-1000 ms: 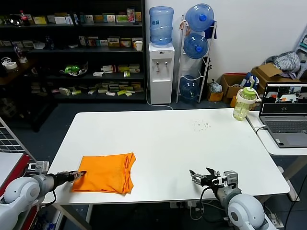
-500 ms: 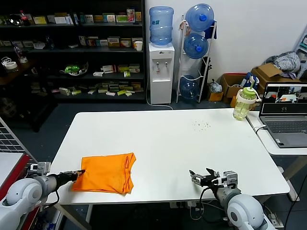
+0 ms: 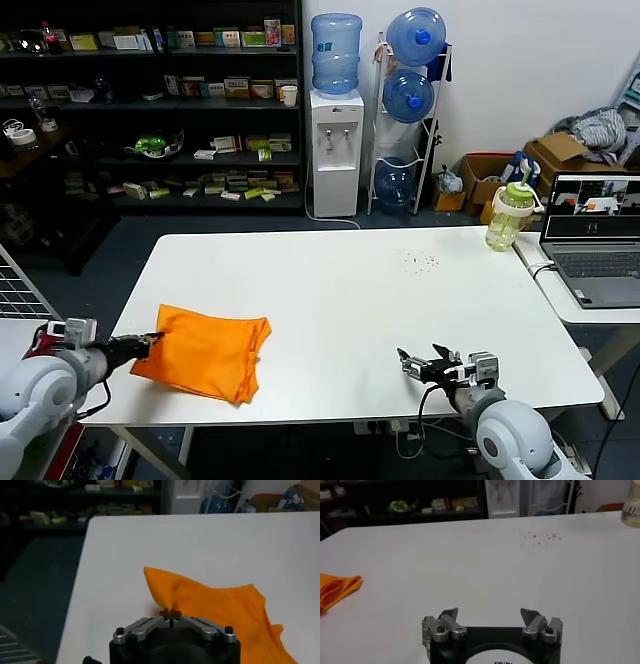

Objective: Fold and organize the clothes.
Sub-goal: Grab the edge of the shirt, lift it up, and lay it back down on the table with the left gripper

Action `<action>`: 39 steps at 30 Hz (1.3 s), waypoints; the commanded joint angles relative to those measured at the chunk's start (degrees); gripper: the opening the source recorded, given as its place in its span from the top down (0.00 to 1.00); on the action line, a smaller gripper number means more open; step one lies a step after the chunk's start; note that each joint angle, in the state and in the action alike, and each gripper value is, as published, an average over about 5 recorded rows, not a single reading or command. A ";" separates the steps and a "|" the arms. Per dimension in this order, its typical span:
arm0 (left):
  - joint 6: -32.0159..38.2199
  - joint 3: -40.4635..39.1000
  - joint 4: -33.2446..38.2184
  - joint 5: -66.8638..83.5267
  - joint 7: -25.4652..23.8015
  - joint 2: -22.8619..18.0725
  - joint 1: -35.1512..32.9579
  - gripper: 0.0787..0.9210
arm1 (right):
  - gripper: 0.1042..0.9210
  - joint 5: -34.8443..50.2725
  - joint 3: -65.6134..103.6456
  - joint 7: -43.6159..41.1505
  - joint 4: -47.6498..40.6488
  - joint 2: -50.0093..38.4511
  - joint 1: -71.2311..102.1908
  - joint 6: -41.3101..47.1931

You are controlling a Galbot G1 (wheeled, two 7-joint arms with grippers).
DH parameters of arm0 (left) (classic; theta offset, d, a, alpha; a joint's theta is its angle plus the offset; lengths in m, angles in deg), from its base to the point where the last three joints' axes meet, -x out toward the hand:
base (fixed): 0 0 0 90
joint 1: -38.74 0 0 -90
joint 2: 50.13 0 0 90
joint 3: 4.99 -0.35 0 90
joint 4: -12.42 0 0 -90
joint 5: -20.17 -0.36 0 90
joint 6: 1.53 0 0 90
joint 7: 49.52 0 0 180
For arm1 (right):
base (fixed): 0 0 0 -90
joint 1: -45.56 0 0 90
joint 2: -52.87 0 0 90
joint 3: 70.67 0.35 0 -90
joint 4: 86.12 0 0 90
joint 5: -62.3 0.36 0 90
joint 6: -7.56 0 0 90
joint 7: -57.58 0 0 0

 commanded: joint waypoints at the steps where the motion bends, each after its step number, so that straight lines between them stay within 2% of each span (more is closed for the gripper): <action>1: -0.39 5.66 -3.81 -6.48 2.18 6.58 -1.59 0.98 | 0.12 0.21 2.51 -0.75 1.24 -2.50 0.95 -1.09; 7: 0.20 4.87 -10.42 -8.10 0.67 11.47 -1.85 0.98 | 0.12 0.67 5.19 -1.55 1.67 -4.24 3.39 -2.00; 13: -0.31 4.41 -11.10 -7.38 0.43 15.01 -1.09 0.98 | 0.12 0.59 5.68 -1.68 1.51 -4.09 4.08 -2.22; 18: -1.31 4.41 -6.41 -2.22 2.88 15.69 -1.33 0.98 | 0.12 0.30 5.62 -1.45 1.74 -3.58 3.96 -2.01; 21: -1.50 3.69 2.36 7.49 9.54 13.49 -2.82 0.98 | 0.12 -0.32 5.75 -1.14 1.91 -2.81 4.07 -1.79; 24: -1.52 -2.20 11.91 19.61 18.02 6.96 -0.64 0.98 | 0.12 -1.60 5.93 -0.60 2.16 -1.28 4.70 -1.32; 28: -1.52 -20.58 18.41 29.43 28.79 -7.54 15.78 0.98 | 0.12 -3.53 6.78 0.27 3.31 0.90 7.17 -0.36; 30: -1.51 -28.73 17.24 31.77 33.50 -14.75 23.99 0.98 | 0.12 -4.30 7.61 0.52 4.16 1.84 8.70 0.01; 33: -1.48 -36.89 11.96 32.28 36.84 -23.83 32.57 0.98 | 0.12 -4.97 9.06 0.70 5.19 2.92 10.72 0.30; 35: -1.45 -39.76 8.09 31.86 37.77 -27.95 36.51 0.98 | 0.12 -5.21 9.83 0.74 5.58 3.37 11.68 0.38; 39: -1.46 -42.93 0.18 28.85 38.05 -33.55 41.04 0.98 | 0.12 -5.34 10.50 0.78 5.77 3.80 12.48 0.44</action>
